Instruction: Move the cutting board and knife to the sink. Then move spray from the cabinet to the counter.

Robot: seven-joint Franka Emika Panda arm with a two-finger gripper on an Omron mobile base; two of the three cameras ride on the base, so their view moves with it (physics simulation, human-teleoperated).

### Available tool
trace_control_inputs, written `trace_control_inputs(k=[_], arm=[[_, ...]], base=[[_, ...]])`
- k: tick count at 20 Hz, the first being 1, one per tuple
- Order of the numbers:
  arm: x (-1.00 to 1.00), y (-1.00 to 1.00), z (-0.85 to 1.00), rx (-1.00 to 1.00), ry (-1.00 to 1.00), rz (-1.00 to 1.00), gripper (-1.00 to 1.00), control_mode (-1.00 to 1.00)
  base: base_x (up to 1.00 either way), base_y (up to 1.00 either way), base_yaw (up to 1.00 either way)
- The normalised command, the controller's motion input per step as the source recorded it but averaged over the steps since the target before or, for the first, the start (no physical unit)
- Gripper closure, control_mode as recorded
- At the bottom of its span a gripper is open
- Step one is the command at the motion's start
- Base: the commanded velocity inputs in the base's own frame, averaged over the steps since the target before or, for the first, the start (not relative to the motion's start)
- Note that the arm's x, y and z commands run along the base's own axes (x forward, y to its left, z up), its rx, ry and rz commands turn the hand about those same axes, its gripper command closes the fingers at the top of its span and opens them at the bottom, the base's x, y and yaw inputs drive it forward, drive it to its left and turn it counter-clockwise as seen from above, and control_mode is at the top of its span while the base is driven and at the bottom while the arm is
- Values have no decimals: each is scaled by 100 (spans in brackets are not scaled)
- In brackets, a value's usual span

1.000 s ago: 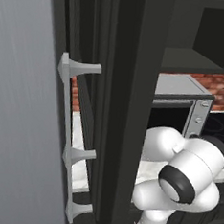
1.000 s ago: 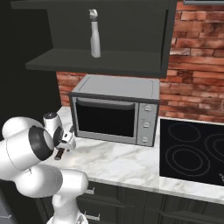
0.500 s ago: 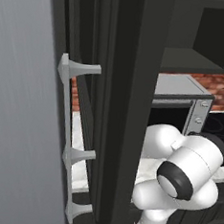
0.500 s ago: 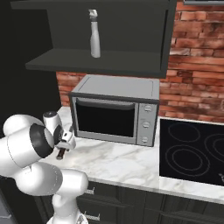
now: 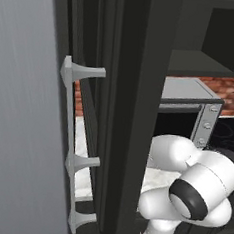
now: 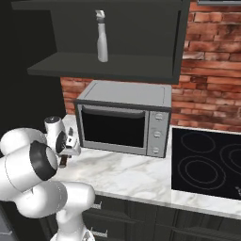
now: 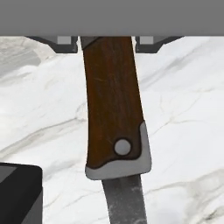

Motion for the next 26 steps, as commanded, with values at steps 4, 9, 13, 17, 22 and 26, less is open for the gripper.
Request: trace_control_inputs(k=[4, 9, 13, 17, 22, 26], arm=[[-30, 0, 49, 0, -7, 17, 100, -100], [-76, -3, 62, 0, -5, 10, 100, -100], [-95, -19, 53, 0, -2, 3, 100, -100], [-86, -46, 56, 0, -1, 0, 100, -100], [-73, -68, 58, 0, -1, 0, 100, -100], [-80, -59, 61, 0, 0, 4, 100, -100]], base=[[0, 0, 0], [0, 0, 0], [0, 0, 0], [0, 0, 0], [0, 0, 0], [0, 0, 0]])
